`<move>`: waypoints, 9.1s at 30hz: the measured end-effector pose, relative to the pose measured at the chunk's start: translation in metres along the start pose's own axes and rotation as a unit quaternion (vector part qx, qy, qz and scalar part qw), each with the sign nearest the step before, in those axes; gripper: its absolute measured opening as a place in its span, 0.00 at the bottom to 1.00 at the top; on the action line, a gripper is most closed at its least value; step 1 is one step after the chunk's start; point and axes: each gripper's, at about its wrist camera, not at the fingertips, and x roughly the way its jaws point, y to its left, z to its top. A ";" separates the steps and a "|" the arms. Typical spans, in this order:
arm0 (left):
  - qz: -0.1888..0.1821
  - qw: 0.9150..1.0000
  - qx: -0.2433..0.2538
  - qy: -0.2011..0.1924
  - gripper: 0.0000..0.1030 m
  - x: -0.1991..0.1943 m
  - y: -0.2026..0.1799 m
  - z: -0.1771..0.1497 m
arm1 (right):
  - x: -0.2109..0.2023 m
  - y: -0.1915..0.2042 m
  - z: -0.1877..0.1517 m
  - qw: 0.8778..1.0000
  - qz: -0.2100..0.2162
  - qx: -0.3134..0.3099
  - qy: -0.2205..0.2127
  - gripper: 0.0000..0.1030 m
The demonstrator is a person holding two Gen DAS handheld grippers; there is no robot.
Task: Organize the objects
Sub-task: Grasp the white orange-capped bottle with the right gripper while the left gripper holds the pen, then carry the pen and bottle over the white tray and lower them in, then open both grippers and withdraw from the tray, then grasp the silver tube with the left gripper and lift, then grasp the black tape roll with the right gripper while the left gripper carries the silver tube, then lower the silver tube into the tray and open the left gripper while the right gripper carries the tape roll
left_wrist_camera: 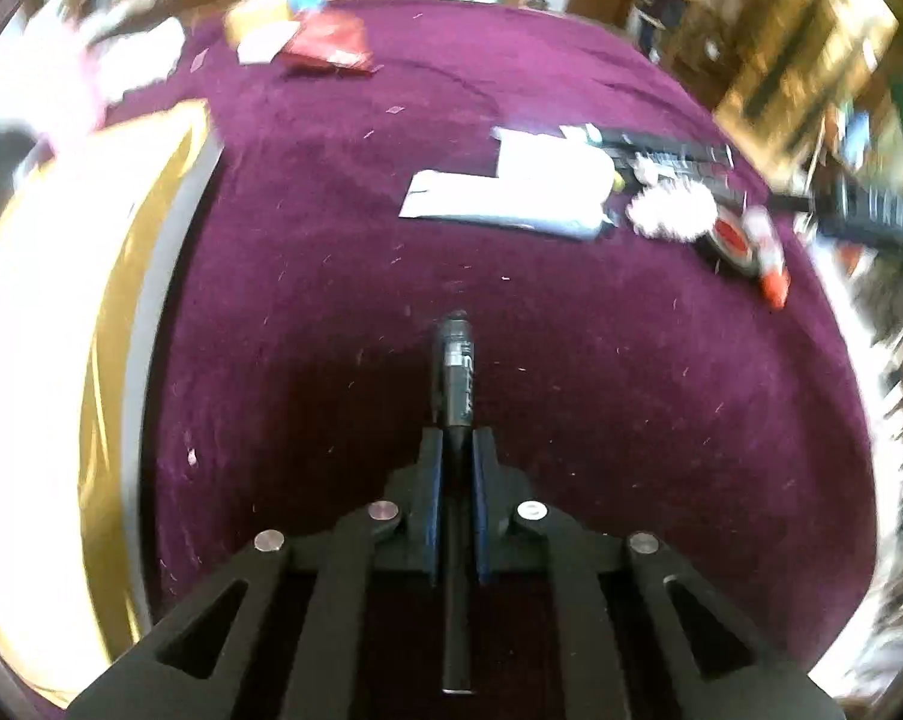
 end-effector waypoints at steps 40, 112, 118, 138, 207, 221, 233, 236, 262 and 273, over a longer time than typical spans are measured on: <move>-0.129 0.988 -0.069 -0.053 0.06 -0.073 0.065 0.015 | -0.028 0.005 -0.011 0.978 0.146 0.147 0.029 0.24; 0.009 0.983 -0.125 -0.133 0.53 -0.133 0.180 0.061 | -0.031 0.258 -0.028 0.997 0.081 -0.001 -0.001 0.47; 0.012 0.988 -0.100 -0.116 0.53 -0.127 0.124 0.059 | -0.041 0.223 -0.032 0.998 0.048 -0.032 -0.026 0.48; -0.030 0.997 -0.007 -0.076 0.53 -0.053 0.002 0.067 | -0.020 0.004 -0.052 0.990 0.047 0.133 0.024 0.49; -0.116 0.990 -0.057 -0.063 0.21 -0.069 -0.014 0.029 | 0.052 0.027 -0.003 0.999 -0.012 -0.020 0.025 0.18; -0.089 0.983 -0.142 -0.078 0.21 -0.097 0.106 0.005 | -0.003 0.008 -0.018 0.996 0.056 0.070 0.017 0.12; -0.027 0.985 -0.148 -0.079 0.21 -0.105 0.212 0.019 | -0.043 0.149 -0.017 0.991 0.131 0.029 0.008 0.12; -0.018 0.988 -0.137 -0.071 0.21 -0.096 0.232 0.029 | -0.044 0.195 -0.016 0.988 0.151 0.008 0.013 0.12; 0.032 0.997 -0.060 -0.022 0.22 -0.014 0.261 0.104 | 0.023 0.388 -0.062 0.972 0.181 -0.112 0.103 0.12; -0.021 0.992 -0.111 -0.054 0.38 -0.060 0.283 0.107 | 0.026 0.410 -0.066 0.966 0.195 -0.123 0.115 0.12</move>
